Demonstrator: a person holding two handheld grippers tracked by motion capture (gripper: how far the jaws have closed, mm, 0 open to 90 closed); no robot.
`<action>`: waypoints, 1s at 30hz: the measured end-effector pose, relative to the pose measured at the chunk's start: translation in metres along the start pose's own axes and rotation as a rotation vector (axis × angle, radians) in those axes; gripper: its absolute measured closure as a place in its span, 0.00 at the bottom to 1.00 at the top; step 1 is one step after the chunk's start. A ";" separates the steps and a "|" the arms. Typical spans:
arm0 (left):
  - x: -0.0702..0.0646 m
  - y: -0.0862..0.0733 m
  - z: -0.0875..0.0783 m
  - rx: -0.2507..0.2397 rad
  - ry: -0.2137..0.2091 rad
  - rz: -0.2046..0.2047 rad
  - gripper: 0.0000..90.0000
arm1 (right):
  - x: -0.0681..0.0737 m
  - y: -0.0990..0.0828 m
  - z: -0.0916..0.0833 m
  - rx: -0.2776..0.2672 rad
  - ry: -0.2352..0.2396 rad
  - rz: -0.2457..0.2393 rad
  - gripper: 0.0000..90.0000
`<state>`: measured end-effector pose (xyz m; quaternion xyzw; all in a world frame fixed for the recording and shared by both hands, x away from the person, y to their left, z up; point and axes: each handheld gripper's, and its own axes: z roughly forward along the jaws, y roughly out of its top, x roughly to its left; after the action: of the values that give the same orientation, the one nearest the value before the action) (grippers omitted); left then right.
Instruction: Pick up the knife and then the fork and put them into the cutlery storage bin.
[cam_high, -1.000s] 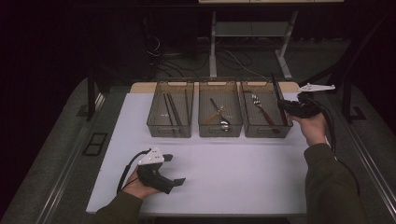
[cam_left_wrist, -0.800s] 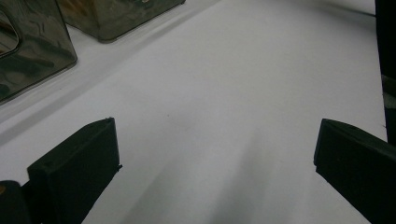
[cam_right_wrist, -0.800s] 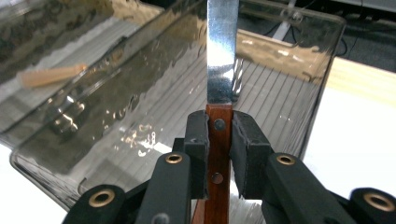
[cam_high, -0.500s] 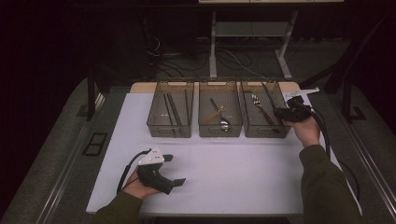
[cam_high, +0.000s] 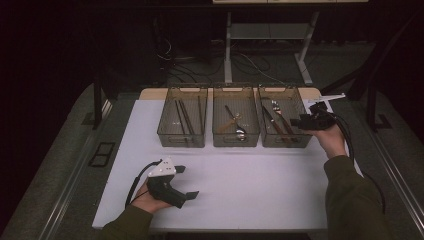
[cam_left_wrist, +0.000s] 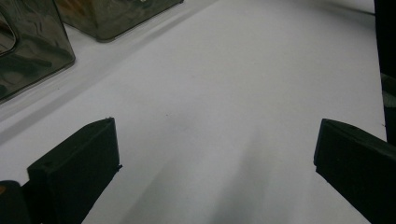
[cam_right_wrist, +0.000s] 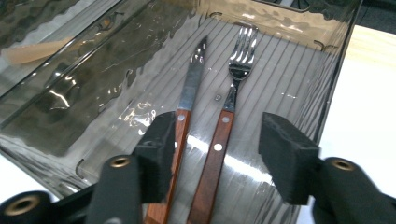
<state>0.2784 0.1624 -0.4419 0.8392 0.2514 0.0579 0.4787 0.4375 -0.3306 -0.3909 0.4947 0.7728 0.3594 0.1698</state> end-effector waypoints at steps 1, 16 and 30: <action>0.000 0.000 0.000 0.001 0.000 0.000 0.00 | 0.000 0.000 -0.001 0.000 0.006 -0.001 0.45; 0.002 0.000 0.001 0.002 0.007 -0.007 0.00 | 0.012 -0.001 -0.015 -0.068 0.062 -0.006 0.28; 0.002 0.000 0.001 0.000 0.007 -0.006 0.00 | 0.031 -0.016 -0.032 -0.155 0.090 -0.035 0.19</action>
<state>0.2805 0.1630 -0.4425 0.8383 0.2558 0.0594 0.4778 0.3931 -0.3191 -0.3774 0.4501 0.7579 0.4370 0.1791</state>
